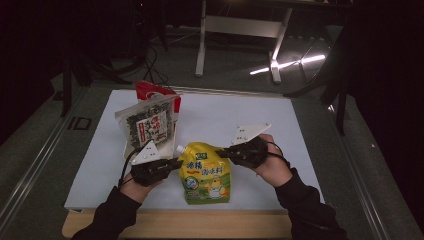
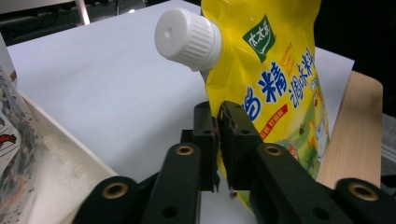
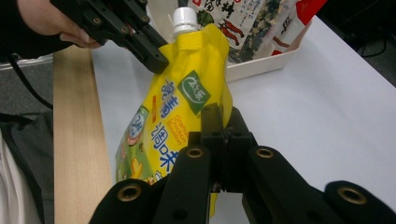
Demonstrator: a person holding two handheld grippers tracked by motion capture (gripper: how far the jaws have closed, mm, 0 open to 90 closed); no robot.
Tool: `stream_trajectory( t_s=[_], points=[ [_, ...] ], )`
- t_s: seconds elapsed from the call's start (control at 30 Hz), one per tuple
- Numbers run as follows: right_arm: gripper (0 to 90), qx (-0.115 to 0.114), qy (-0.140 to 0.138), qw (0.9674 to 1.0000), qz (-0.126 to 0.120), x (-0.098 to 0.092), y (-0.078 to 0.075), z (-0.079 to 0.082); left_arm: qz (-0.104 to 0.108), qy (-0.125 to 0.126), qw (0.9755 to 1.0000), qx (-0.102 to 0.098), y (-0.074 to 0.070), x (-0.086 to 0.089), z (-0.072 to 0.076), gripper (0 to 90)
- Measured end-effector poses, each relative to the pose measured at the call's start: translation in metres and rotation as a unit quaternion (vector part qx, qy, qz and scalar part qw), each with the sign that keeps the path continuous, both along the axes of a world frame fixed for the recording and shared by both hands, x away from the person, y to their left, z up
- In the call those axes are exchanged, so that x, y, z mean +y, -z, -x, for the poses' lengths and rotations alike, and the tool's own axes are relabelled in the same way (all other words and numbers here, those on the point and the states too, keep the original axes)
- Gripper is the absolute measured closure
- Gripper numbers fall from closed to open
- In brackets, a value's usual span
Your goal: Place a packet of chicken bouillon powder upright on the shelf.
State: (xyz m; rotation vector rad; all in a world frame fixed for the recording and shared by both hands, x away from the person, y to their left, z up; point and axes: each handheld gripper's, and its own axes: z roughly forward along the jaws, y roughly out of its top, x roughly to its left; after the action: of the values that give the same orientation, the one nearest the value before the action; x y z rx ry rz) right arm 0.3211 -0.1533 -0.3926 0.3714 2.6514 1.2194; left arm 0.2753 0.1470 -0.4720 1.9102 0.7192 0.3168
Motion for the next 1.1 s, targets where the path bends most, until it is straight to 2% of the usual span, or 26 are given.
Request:
stream_trajectory(
  t_s=[0.17, 0.2, 0.3, 0.4, 0.43, 0.5, 0.73, 0.83, 0.97, 1.0, 1.1],
  points=[
    [90.0, -0.001, 0.003, 0.9998, -0.018, -0.005, -0.007, 0.0, -0.002, 0.008, 0.9999, -0.01, -0.008, -0.001, 0.007, 90.0],
    [90.0, -0.002, 0.003, 0.9998, -0.022, -0.006, -0.008, 0.0, -0.016, 0.007, 0.9996, -0.023, -0.013, -0.003, 0.01, 90.0],
    [90.0, -0.008, 0.005, 0.9994, -0.033, -0.009, -0.014, 0.0, -0.024, 0.003, 0.999, -0.038, -0.02, -0.005, 0.012, 90.0],
    [89.9, -0.012, 0.004, 0.9992, -0.037, -0.011, -0.016, 0.001, -0.025, 0.003, 0.999, -0.037, -0.024, -0.004, 0.011, 90.0],
    [89.9, -0.013, 0.004, 0.9992, -0.037, -0.011, -0.016, 0.001, -0.029, 0.0, 0.9985, -0.046, -0.026, -0.004, 0.011, 90.0],
    [89.8, -0.012, 0.005, 0.9993, -0.036, -0.012, -0.014, 0.001, -0.031, 0.002, 0.9985, -0.046, -0.026, -0.004, 0.01, 90.0],
    [88.7, 0.003, 0.003, 0.9992, -0.039, -0.017, -0.003, 0.0, -0.029, 0.011, 0.9987, -0.039, -0.018, -0.004, 0.007, 90.0],
    [77.3, 0.014, -0.001, 0.999, -0.041, -0.018, 0.004, -0.001, -0.026, 0.024, 0.9983, -0.046, -0.017, -0.005, 0.008, 90.0],
    [71.5, 0.038, -0.012, 0.999, -0.021, -0.015, 0.018, -0.007, -0.024, 0.036, 0.9978, -0.05, -0.017, -0.01, 0.008, 90.0],
    [70.8, 0.038, -0.013, 0.9991, -0.015, -0.013, 0.02, -0.008, -0.024, 0.036, 0.9977, -0.052, -0.017, -0.011, 0.008, 90.0],
    [73.1, 0.042, -0.011, 0.9989, -0.018, -0.014, 0.025, -0.012, -0.017, 0.036, 0.9981, -0.047, -0.017, -0.011, 0.007, 90.0]
  ],
)
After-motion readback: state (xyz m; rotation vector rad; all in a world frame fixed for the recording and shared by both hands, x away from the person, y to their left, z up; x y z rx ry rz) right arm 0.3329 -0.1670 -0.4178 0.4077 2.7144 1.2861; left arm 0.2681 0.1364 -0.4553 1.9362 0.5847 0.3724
